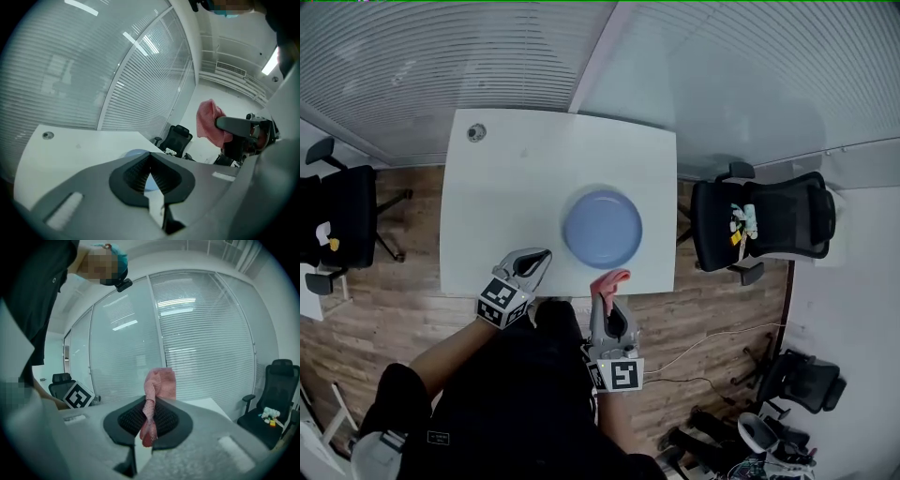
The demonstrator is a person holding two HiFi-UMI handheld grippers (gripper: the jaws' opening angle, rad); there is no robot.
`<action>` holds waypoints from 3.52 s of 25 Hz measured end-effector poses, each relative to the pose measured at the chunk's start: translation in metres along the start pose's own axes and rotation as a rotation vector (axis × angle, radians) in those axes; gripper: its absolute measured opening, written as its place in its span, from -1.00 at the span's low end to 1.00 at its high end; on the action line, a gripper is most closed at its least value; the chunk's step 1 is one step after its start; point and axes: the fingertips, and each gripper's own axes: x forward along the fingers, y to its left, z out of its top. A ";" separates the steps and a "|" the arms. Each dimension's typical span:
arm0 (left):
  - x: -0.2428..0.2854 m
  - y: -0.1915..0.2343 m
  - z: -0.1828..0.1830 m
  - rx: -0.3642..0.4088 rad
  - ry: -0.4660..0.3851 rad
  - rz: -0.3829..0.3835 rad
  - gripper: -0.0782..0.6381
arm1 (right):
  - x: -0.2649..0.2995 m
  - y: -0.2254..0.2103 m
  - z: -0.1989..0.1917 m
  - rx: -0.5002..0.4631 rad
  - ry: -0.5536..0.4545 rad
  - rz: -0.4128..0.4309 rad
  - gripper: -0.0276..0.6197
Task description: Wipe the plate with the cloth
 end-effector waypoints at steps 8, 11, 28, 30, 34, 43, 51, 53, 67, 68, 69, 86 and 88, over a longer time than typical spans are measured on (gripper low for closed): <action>0.038 0.028 -0.029 -0.078 0.077 0.070 -0.77 | 0.033 -0.033 -0.030 -0.048 0.085 0.079 -0.84; 0.057 0.040 -0.041 -0.121 0.096 0.117 -0.73 | 0.049 -0.049 -0.043 -0.059 0.118 0.131 -0.84; 0.137 0.064 -0.126 -0.450 0.306 0.205 -0.42 | 0.107 -0.097 -0.174 -0.229 0.525 0.421 -0.83; 0.143 0.065 -0.131 -0.460 0.324 0.212 -0.40 | 0.106 -0.094 -0.194 -0.288 0.613 0.485 -0.83; 0.151 0.071 -0.140 -0.483 0.350 0.238 -0.53 | 0.100 -0.091 -0.235 -0.399 0.787 0.598 -0.84; 0.152 0.076 -0.139 -0.588 0.300 0.272 -0.63 | 0.078 -0.082 -0.299 -0.524 1.144 0.813 -0.84; 0.153 0.077 -0.136 -0.607 0.287 0.294 -0.73 | 0.086 -0.054 -0.315 -0.541 1.205 0.917 -0.84; 0.153 0.078 -0.136 -0.605 0.292 0.295 -0.73 | 0.089 -0.047 -0.315 -0.535 1.201 0.925 -0.84; 0.156 0.075 -0.134 -0.566 0.322 0.291 -0.73 | 0.125 -0.040 -0.306 -0.458 1.182 0.896 -0.85; 0.157 0.075 -0.134 -0.561 0.324 0.290 -0.73 | 0.127 -0.040 -0.305 -0.451 1.182 0.894 -0.85; 0.157 0.074 -0.134 -0.557 0.326 0.290 -0.73 | 0.129 -0.040 -0.304 -0.443 1.184 0.892 -0.85; 0.161 0.075 -0.131 -0.542 0.333 0.268 -0.72 | 0.160 -0.053 -0.292 -0.363 1.172 0.886 -0.85; 0.161 0.075 -0.131 -0.541 0.335 0.266 -0.72 | 0.166 -0.059 -0.290 -0.365 1.170 0.873 -0.85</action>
